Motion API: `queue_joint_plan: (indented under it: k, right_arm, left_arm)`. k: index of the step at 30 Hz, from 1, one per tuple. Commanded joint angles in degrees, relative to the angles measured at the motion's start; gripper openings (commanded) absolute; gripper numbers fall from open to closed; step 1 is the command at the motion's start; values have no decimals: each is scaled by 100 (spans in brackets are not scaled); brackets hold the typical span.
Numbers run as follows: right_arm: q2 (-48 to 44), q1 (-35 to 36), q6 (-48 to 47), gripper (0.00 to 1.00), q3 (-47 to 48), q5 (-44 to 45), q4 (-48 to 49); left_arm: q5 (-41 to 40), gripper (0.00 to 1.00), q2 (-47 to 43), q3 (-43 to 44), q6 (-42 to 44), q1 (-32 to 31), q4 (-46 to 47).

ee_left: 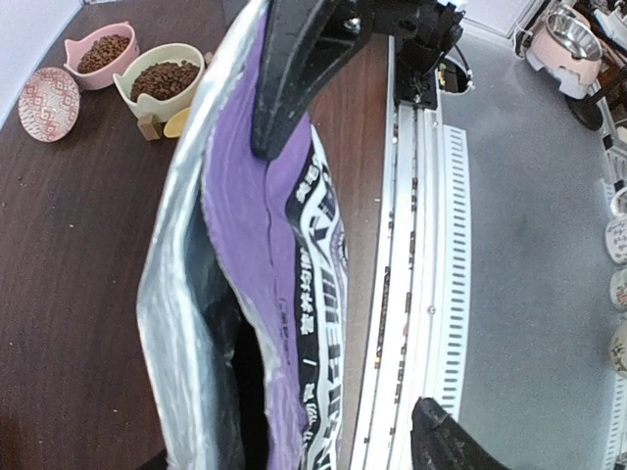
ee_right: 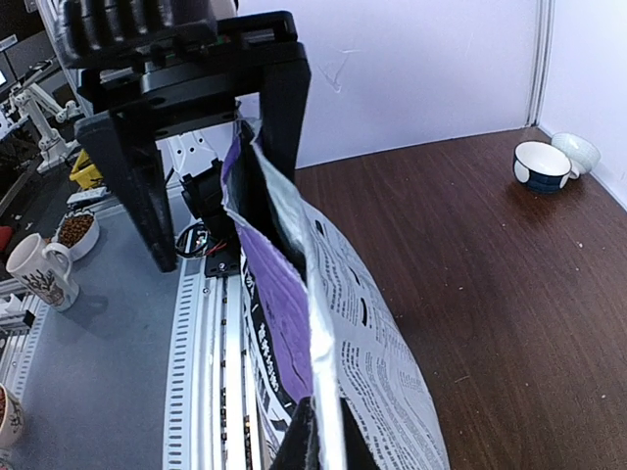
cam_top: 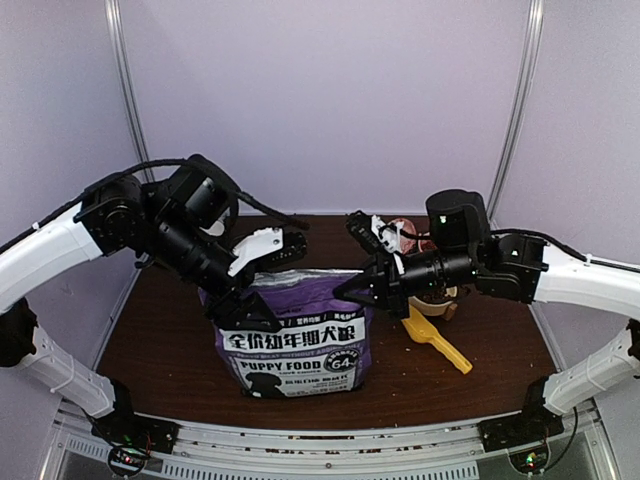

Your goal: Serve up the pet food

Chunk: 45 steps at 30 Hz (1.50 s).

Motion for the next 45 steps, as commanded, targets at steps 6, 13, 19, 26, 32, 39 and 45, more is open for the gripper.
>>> queue_joint_plan:
  k: [6,13,19,26,32,39,45]
  right_arm:
    - [-341,-98,529,11,155,-249,262]
    - [-198,-71,140,48,548,-317,-516]
    - [-79,-17,-245,66,843,-110,-1201]
    - [-156,-8,-173,63,531,-24,-1045]
    - [-162,7,-248,32,555,204,-1096]
    - [-317,7,-163,0,419,205,-794]
    - [-349,3,97,0,245,16,-272]
  left_arm:
    - [-867,23,-129,298,315,-266,13]
    - [-1103,0,-153,324,287,-288,226]
    - [-1249,0,-181,308,284,-289,351]
    - [-1237,0,-356,143,179,-289,568]
    - [-1314,0,-443,48,127,-284,685]
    - [-1488,19,-399,51,-22,-280,789]
    - [-978,45,43,379,-33,-288,962]
